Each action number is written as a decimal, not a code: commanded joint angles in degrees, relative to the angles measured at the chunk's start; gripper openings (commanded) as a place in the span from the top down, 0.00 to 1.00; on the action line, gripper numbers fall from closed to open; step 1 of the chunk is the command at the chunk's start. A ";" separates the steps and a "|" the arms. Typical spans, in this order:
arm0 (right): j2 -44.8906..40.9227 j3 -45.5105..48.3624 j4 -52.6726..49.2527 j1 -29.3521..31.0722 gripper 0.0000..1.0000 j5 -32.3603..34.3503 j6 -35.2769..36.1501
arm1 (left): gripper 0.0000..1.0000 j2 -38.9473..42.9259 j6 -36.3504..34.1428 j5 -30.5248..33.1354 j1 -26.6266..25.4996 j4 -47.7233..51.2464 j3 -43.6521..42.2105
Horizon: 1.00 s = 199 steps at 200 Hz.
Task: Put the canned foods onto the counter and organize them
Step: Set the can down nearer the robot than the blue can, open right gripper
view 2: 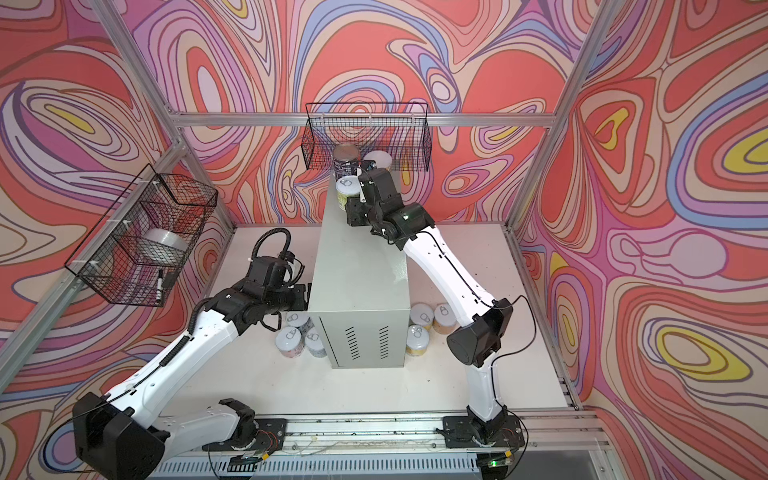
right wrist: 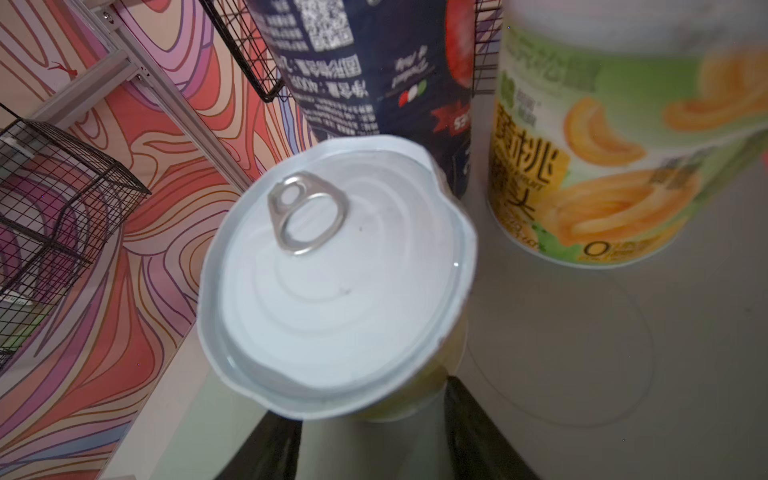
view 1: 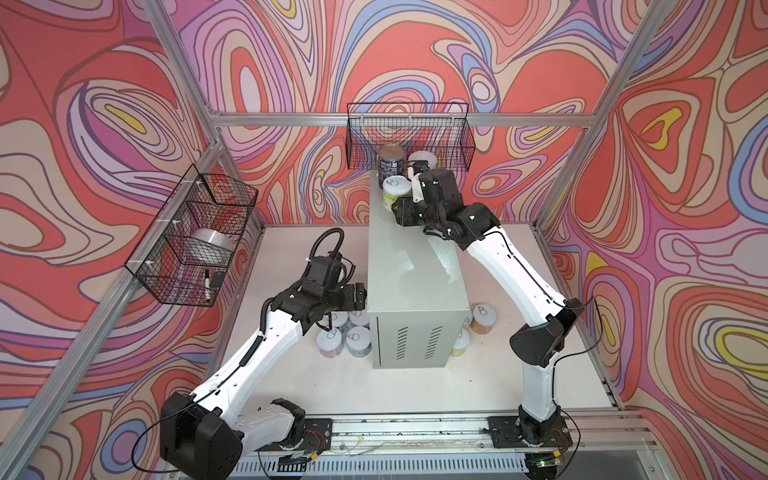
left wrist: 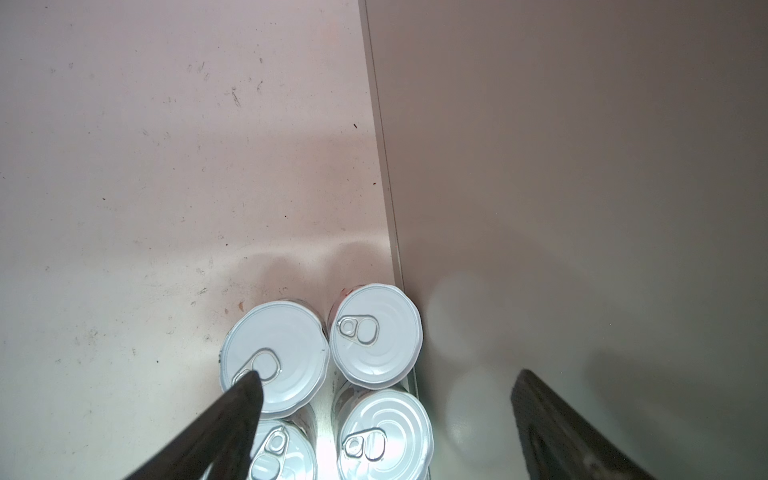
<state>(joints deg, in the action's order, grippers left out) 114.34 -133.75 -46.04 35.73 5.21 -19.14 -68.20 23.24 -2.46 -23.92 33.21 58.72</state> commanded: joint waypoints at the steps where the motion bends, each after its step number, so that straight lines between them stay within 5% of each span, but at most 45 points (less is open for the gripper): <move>1: 1.47 -0.97 0.89 -0.12 0.45 -0.86 -0.64 | 0.06 0.87 0.74 0.52 0.28 -0.44 -0.49; 137: 1.95 -4.10 -0.16 -0.51 0.43 -0.98 -1.76 | 0.03 -0.09 0.80 0.18 0.46 -0.97 -0.89; 199: -13.98 6.90 -0.74 -0.52 0.37 -0.89 -1.39 | 0.01 0.00 1.71 0.89 0.54 -0.08 -0.01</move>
<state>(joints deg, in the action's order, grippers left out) 110.34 -131.15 -46.81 35.31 4.08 -20.64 -68.34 24.03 -2.26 -23.83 32.73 57.87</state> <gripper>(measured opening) 0.618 0.993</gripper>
